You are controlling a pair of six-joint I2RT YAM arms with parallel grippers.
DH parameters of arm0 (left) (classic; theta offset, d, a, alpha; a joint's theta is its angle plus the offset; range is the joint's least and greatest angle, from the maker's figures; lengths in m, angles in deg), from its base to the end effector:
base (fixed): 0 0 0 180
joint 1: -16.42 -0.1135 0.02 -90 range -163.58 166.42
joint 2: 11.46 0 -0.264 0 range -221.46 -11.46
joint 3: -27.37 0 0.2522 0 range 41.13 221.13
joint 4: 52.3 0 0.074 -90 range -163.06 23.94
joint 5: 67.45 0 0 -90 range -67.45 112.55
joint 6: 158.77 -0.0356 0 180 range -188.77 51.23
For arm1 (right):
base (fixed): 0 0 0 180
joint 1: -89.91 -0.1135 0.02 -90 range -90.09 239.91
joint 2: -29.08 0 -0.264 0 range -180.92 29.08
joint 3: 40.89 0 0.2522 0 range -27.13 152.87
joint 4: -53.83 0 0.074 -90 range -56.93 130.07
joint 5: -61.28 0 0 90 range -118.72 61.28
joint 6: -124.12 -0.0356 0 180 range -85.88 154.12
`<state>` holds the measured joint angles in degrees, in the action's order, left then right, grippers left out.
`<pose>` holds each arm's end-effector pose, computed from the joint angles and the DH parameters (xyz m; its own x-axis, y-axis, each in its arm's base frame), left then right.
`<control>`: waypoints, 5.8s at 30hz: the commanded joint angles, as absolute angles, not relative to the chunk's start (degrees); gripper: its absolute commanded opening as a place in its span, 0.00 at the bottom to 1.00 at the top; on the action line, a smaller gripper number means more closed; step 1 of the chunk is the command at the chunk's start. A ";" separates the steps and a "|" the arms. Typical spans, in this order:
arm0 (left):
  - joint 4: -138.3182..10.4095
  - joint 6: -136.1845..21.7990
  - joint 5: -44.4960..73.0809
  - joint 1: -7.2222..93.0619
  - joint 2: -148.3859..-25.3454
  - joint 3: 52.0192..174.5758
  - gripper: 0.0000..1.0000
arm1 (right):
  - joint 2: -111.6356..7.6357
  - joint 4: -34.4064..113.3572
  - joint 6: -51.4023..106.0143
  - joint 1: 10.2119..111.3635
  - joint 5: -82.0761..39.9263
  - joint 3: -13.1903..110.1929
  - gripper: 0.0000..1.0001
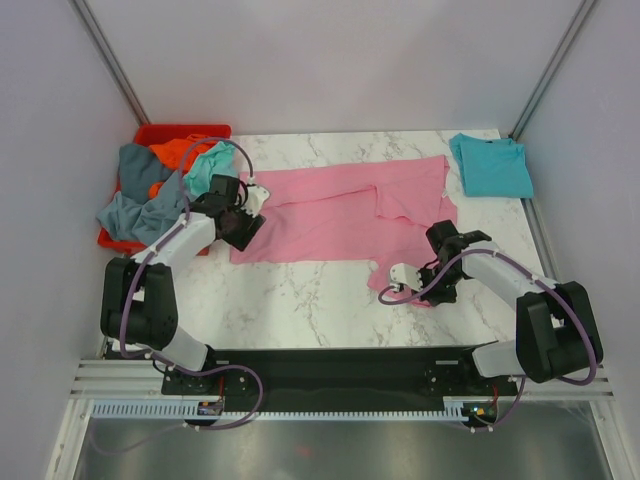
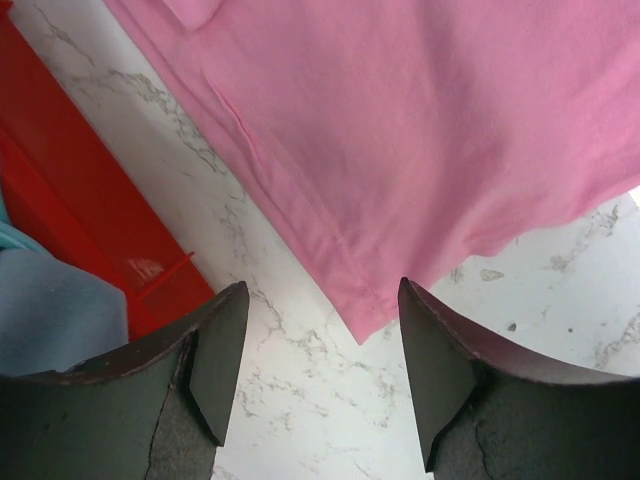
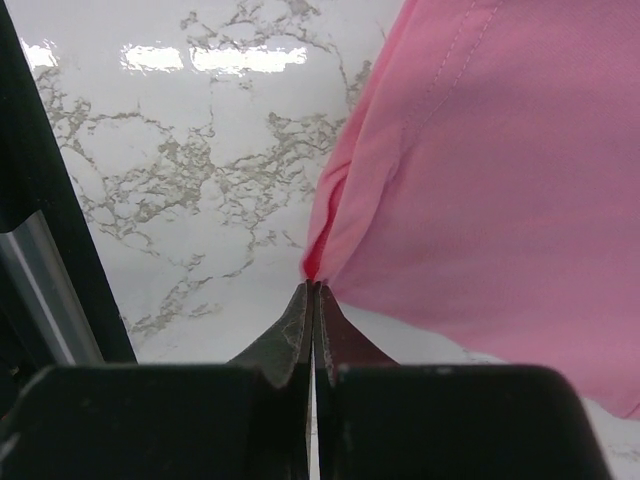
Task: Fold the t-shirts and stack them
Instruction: Fold the tshirt
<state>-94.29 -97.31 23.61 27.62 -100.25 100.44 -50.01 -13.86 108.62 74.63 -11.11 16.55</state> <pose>0.3099 -0.0607 0.2165 -0.6403 0.6138 -0.4618 0.5583 0.7848 0.2690 0.1956 0.0646 0.1718 -0.0125 -0.9555 -0.2946 -0.9975 -0.0085 0.0697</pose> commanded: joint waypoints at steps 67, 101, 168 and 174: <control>-107.27 -80.11 11.22 20.02 -101.64 105.54 0.02 | -45.54 -6.95 92.32 77.51 -9.12 24.79 0.00; -113.96 -80.90 16.39 19.94 -124.22 142.46 0.02 | -81.48 14.58 64.80 89.56 -7.97 77.71 0.00; -111.85 -77.65 20.44 26.44 -141.36 144.14 0.50 | -100.38 18.54 31.92 88.51 5.74 76.49 0.49; -111.32 -77.39 21.32 26.44 -142.85 144.40 0.50 | -101.43 18.01 32.80 88.51 4.07 76.14 0.49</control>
